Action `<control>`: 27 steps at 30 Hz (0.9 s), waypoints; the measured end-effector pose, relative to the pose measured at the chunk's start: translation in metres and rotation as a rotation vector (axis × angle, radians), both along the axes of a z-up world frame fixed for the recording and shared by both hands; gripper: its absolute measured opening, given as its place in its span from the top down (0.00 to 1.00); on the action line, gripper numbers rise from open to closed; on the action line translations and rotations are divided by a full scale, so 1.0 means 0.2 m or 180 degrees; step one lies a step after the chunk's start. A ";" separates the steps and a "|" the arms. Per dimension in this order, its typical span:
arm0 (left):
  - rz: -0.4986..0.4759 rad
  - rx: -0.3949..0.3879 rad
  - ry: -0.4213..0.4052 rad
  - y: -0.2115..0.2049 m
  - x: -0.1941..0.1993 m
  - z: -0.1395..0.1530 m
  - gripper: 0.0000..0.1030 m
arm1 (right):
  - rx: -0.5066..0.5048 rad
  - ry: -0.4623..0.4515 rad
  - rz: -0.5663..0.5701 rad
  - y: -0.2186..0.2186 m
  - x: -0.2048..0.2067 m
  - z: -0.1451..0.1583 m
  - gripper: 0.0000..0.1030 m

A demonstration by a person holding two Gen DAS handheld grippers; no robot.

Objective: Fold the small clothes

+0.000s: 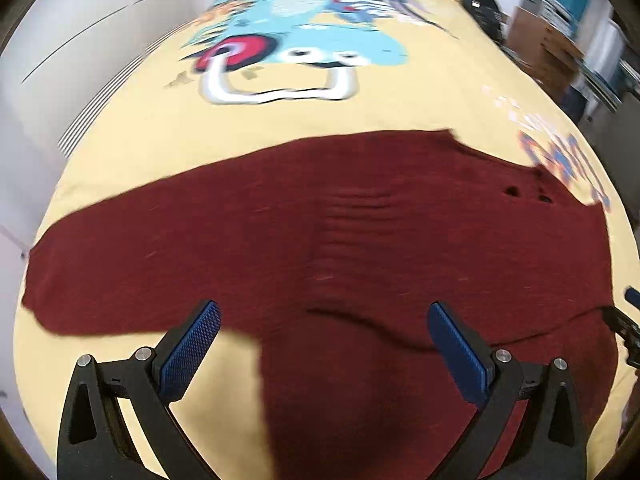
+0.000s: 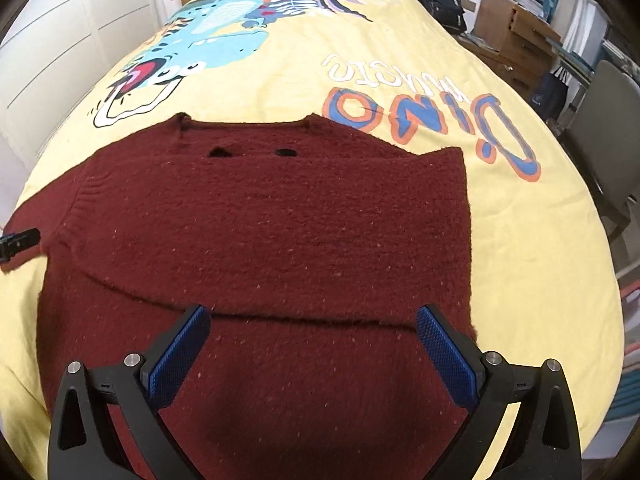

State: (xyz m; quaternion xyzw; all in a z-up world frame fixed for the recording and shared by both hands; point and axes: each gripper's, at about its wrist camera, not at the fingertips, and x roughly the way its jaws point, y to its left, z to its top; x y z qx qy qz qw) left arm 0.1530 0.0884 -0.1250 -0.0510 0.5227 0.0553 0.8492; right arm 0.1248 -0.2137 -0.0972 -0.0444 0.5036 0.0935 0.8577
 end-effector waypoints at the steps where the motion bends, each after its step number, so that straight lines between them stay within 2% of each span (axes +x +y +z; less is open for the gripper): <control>1: 0.0103 -0.0016 0.0034 0.08 -0.02 -0.01 0.01 | -0.0012 0.0005 0.0009 0.00 -0.01 0.00 0.00; 5: 0.0479 -0.0089 0.0135 0.31 -0.10 -0.02 0.01 | -0.0050 0.0026 0.0013 -0.01 -0.07 0.01 0.00; 12: 0.1158 -0.0056 0.0201 0.76 -0.27 0.00 0.01 | -0.0069 0.0041 -0.0117 -0.10 -0.15 0.04 0.00; 19: 0.1945 -0.0362 0.0219 1.17 -0.38 -0.01 0.01 | -0.0016 0.0091 -0.0349 -0.20 -0.18 0.05 0.00; 21: 0.2036 -0.0446 0.0218 1.23 -0.39 -0.03 0.01 | -0.0020 0.0114 -0.0378 -0.21 -0.18 0.05 0.00; 25: 0.2229 -0.0644 0.0418 1.32 -0.35 -0.15 0.02 | -0.0052 0.0140 -0.0369 -0.21 -0.18 0.04 0.00; 27: 0.2230 -0.0718 0.0442 1.36 -0.33 -0.19 0.06 | -0.0075 0.0143 -0.0351 -0.21 -0.17 0.04 0.00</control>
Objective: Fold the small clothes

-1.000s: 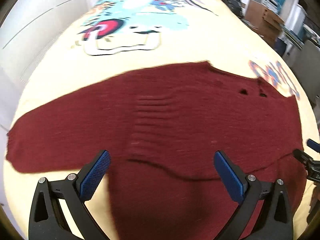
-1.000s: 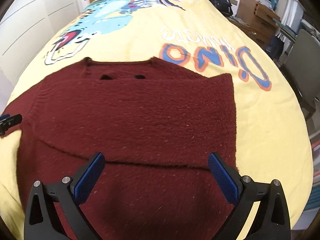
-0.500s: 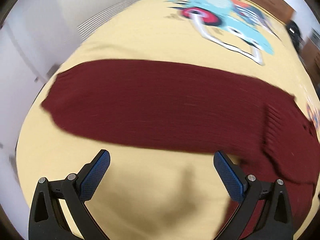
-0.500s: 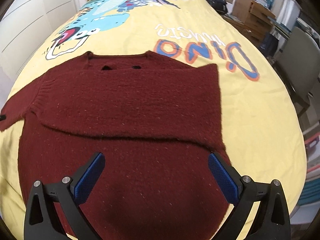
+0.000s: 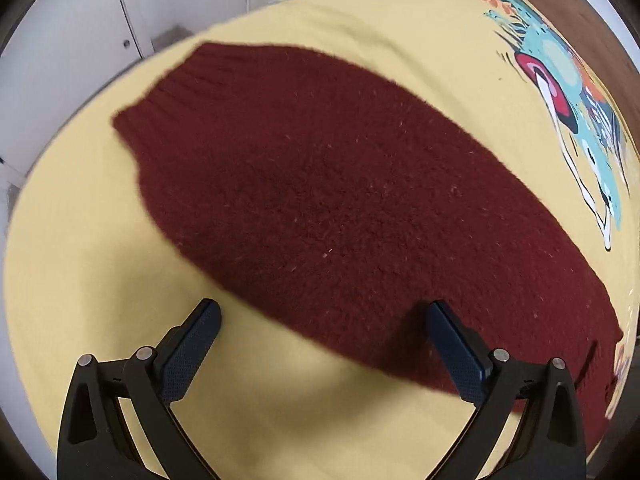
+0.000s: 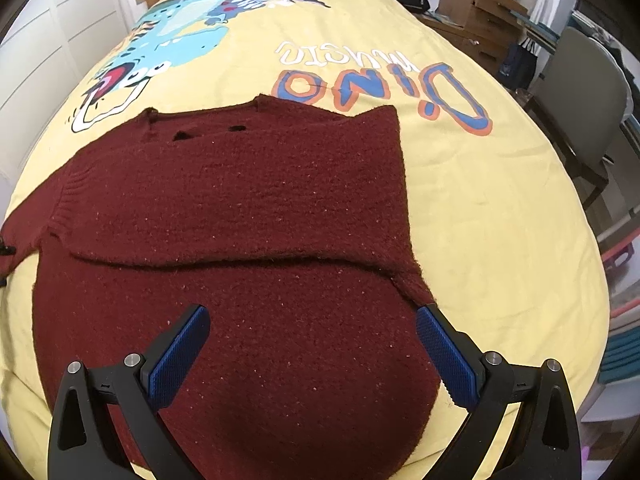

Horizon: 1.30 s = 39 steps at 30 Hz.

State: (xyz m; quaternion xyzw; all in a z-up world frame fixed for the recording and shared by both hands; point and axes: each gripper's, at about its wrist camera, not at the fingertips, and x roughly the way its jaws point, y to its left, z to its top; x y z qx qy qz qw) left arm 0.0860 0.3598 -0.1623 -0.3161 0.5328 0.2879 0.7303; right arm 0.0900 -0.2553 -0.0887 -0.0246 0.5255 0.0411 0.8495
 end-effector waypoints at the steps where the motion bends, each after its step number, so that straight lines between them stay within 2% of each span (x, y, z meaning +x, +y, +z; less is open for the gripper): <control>1: -0.0003 0.0017 0.0019 0.01 0.01 -0.01 0.11 | -0.0009 0.0003 0.0006 0.00 0.00 0.00 0.00; 3: 0.0012 0.0081 0.0017 0.04 0.01 0.00 0.23 | -0.0011 0.0006 0.0015 0.00 0.01 0.00 0.00; 5: 0.0019 0.0099 -0.0020 0.08 0.01 0.02 0.53 | -0.0017 0.0004 0.0019 0.00 0.01 -0.01 0.00; 6: 0.0010 0.0115 -0.0033 0.09 0.02 0.03 0.62 | -0.0030 -0.0001 0.0012 0.00 0.01 0.00 0.00; 7: -0.0018 0.0127 -0.0073 0.10 0.02 0.05 0.82 | -0.0066 -0.0017 -0.0008 -0.01 0.02 0.00 0.00; 8: -0.0053 0.0131 -0.0114 0.11 0.03 0.07 0.88 | -0.0090 -0.0038 -0.0025 -0.01 0.02 0.00 0.00; 10: -0.0127 0.0194 -0.0099 0.11 0.03 0.11 0.89 | -0.0067 -0.0043 -0.0030 -0.02 0.02 0.01 0.00; 12: -0.0296 0.0356 -0.0071 0.07 0.08 0.17 0.90 | -0.0058 -0.0036 -0.0025 -0.03 0.03 0.01 0.00; 18: -0.1012 0.0792 -0.0263 -0.24 0.12 0.43 0.90 | -0.0015 -0.0103 -0.0023 -0.04 0.05 0.06 0.00; 23: -0.1560 0.0858 -0.0475 -0.64 0.17 0.61 0.91 | 0.0006 -0.0140 0.0031 -0.01 0.09 0.10 0.00; 27: -0.1935 0.0796 -0.0687 -0.97 0.20 0.71 0.91 | 0.0033 -0.0203 0.0068 0.00 0.11 0.14 0.00; 32: -0.2362 0.0764 -0.0844 -1.44 0.43 0.70 0.91 | 0.0024 -0.0261 0.0069 -0.03 0.12 0.19 0.00; 39: -0.2940 0.0642 -0.0917 -1.94 0.64 0.63 0.91 | 0.0010 -0.0281 -0.0026 -0.12 0.12 0.23 0.00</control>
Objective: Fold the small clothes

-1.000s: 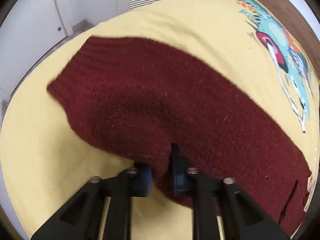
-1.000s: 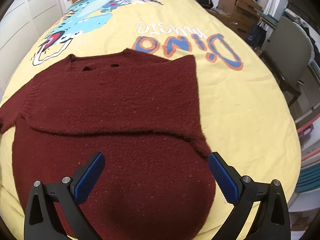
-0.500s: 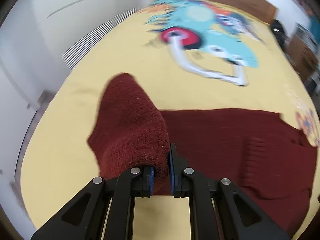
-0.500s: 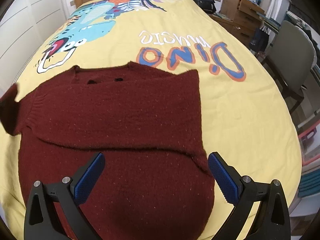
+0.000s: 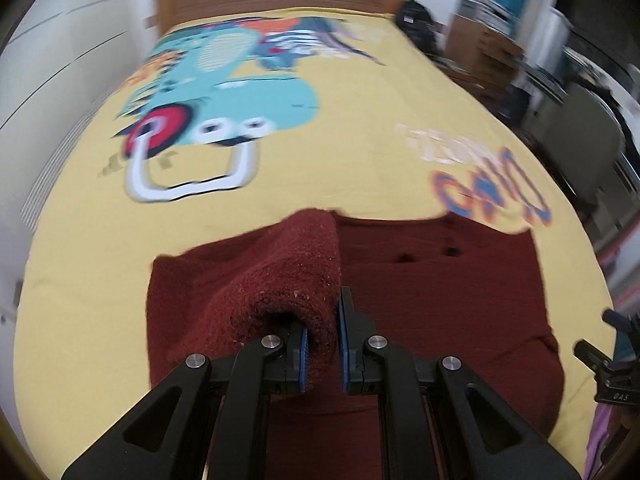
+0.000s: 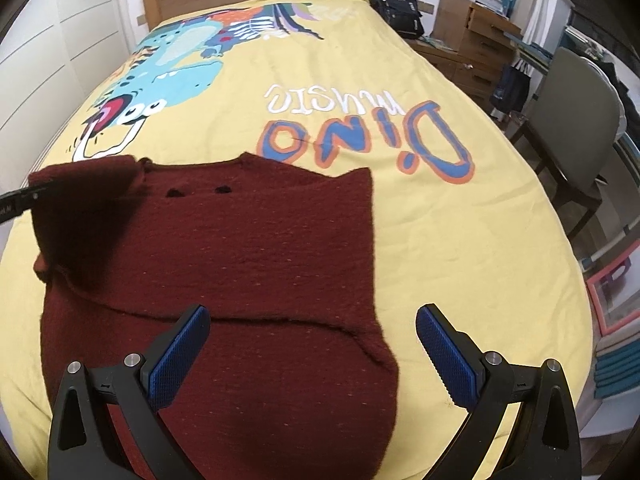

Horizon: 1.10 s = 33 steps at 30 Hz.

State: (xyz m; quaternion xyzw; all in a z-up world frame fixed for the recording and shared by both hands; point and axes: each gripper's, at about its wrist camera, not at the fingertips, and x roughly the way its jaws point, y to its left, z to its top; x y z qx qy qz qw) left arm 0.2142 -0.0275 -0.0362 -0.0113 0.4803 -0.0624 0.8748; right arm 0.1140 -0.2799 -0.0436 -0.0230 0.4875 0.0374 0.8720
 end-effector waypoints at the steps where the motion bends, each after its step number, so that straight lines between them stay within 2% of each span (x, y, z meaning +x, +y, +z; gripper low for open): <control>1: -0.0086 -0.0016 0.0008 -0.07 0.01 -0.01 0.91 | 0.0001 0.0009 -0.0015 -0.01 0.00 0.00 0.00; 6: -0.0338 0.0024 0.0047 -0.31 0.08 -0.13 0.91 | 0.0007 0.0088 -0.0064 -0.06 -0.01 -0.06 0.00; 8: -0.0352 0.0015 0.0148 -0.37 0.10 -0.21 0.91 | 0.0024 0.0135 -0.0082 -0.08 -0.01 -0.09 0.00; 10: -0.0391 0.0110 0.0231 -0.41 0.11 -0.31 0.91 | 0.0047 0.0184 -0.0091 -0.08 -0.01 -0.12 0.00; 13: -0.0334 0.0251 0.0424 -0.43 0.13 -0.48 0.91 | 0.0052 0.0238 -0.0088 -0.09 -0.02 -0.16 0.00; 16: -0.0292 0.0334 0.0546 -0.42 0.14 -0.58 0.88 | 0.0053 0.0270 -0.0085 -0.08 -0.02 -0.19 0.00; 19: -0.0258 0.0330 0.0643 -0.41 0.13 -0.63 0.87 | 0.0078 0.0290 -0.0090 -0.09 -0.03 -0.21 0.00; 21: -0.0213 0.0348 0.0719 -0.41 0.14 -0.65 0.83 | 0.0080 0.0291 -0.0090 -0.09 -0.03 -0.21 0.00; 24: -0.0172 0.0326 0.0771 -0.39 0.14 -0.64 0.69 | 0.0083 0.0291 -0.0095 -0.09 -0.03 -0.21 0.00; 26: -0.0140 0.0292 0.0819 -0.38 0.14 -0.64 0.39 | 0.0095 0.0291 -0.0102 -0.09 -0.03 -0.21 0.00; 27: -0.0117 0.0280 0.0828 -0.37 0.14 -0.63 0.33 | 0.0104 0.0288 -0.0107 -0.09 -0.03 -0.21 0.00; 28: -0.0108 0.0274 0.0833 -0.36 0.14 -0.62 0.27 | 0.0117 0.0282 -0.0108 -0.09 -0.04 -0.20 0.00; 30: -0.0071 0.0252 0.0828 -0.34 0.13 -0.61 0.26 | 0.0142 0.0270 -0.0107 -0.09 -0.04 -0.20 0.00; 31: -0.0084 0.0222 0.0837 -0.33 0.13 -0.60 0.23 | 0.0160 0.0265 -0.0098 -0.09 -0.04 -0.20 0.00; 32: -0.0093 0.0192 0.0845 -0.32 0.11 -0.59 0.15 | 0.0175 0.0260 -0.0086 -0.09 -0.05 -0.20 0.00; 33: -0.0087 0.0176 0.0852 -0.30 0.11 -0.58 0.11 | 0.0182 0.0260 -0.0075 -0.08 -0.05 -0.20 0.00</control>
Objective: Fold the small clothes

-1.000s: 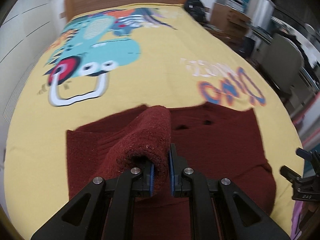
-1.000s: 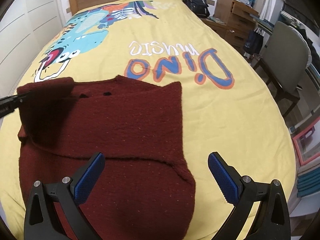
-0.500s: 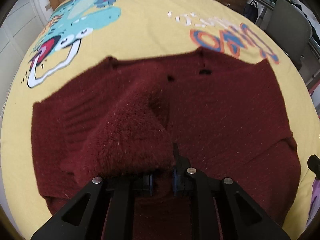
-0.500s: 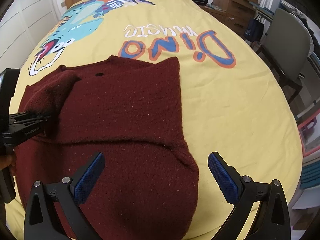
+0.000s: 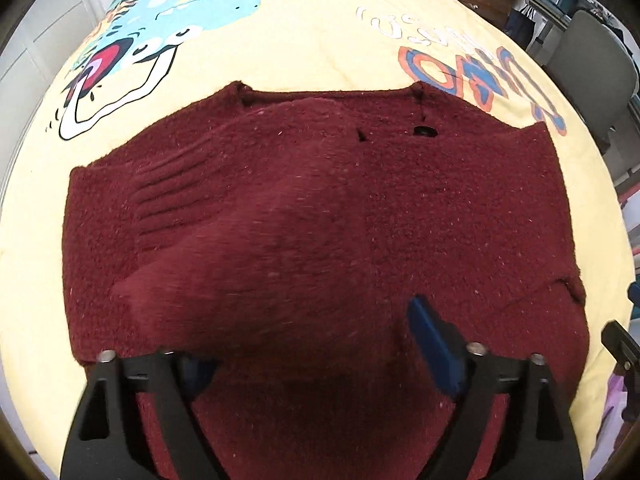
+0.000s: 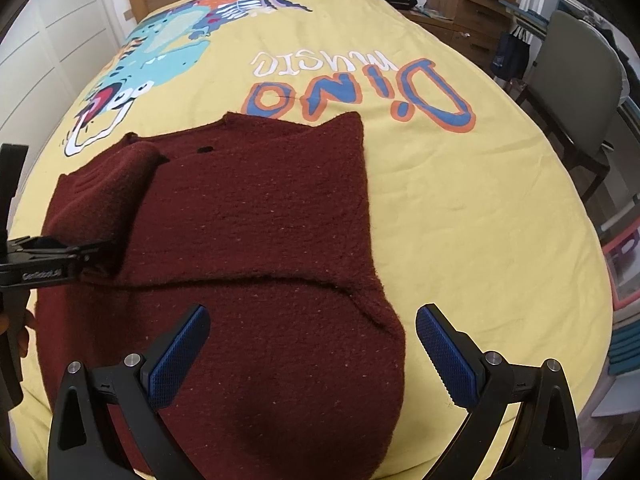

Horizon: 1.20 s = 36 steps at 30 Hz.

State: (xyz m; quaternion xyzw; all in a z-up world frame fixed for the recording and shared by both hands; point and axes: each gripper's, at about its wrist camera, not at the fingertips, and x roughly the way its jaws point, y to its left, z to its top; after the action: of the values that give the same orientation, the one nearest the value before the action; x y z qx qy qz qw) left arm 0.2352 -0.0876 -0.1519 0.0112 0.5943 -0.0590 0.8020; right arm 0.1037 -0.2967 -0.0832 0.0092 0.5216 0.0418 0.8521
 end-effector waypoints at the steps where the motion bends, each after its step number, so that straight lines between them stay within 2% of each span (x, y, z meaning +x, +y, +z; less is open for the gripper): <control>1: 0.0003 -0.0019 0.0007 0.02 -0.01 0.01 0.09 | -0.0002 0.0003 0.0013 0.01 0.00 0.00 0.00; 5: 0.0033 -0.0133 0.0181 0.12 -0.06 0.02 0.09 | 0.0015 -0.0002 0.0056 0.03 0.00 0.00 0.00; 13: 0.0334 -0.0022 0.0141 0.47 -0.18 0.10 0.08 | 0.0003 0.0002 0.0212 0.13 0.00 0.00 0.00; 15: 0.0404 0.0000 0.0137 0.56 -0.20 0.09 0.01 | -0.0010 0.0016 0.0238 0.16 0.01 0.00 0.00; 21: 0.0635 0.0049 0.0156 0.80 -0.26 0.02 0.01 | -0.0044 0.0070 0.0315 0.23 0.02 -0.03 0.00; 28: 0.0717 0.0270 0.0140 0.89 -0.21 -0.13 0.01 | -0.0114 0.0111 0.0374 0.29 0.03 -0.04 0.00; 30: 0.0749 0.0251 0.0102 0.90 -0.19 -0.15 0.02 | -0.0147 0.0112 0.0407 0.31 0.03 -0.04 0.00; 34: 0.0636 0.0205 0.0006 0.89 -0.16 -0.17 0.12 | -0.0191 0.0109 0.0477 0.37 0.05 -0.03 0.00; 36: 0.0614 0.0148 0.0048 0.89 -0.14 -0.18 0.22 | -0.0204 0.0093 0.0522 0.41 0.06 -0.02 0.00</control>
State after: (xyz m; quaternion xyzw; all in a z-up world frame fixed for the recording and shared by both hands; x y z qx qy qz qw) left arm 0.2073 0.0896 -0.1886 -0.0279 0.5999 0.0323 0.7990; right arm 0.1151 -0.2154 -0.0875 -0.0602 0.5341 0.0946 0.8380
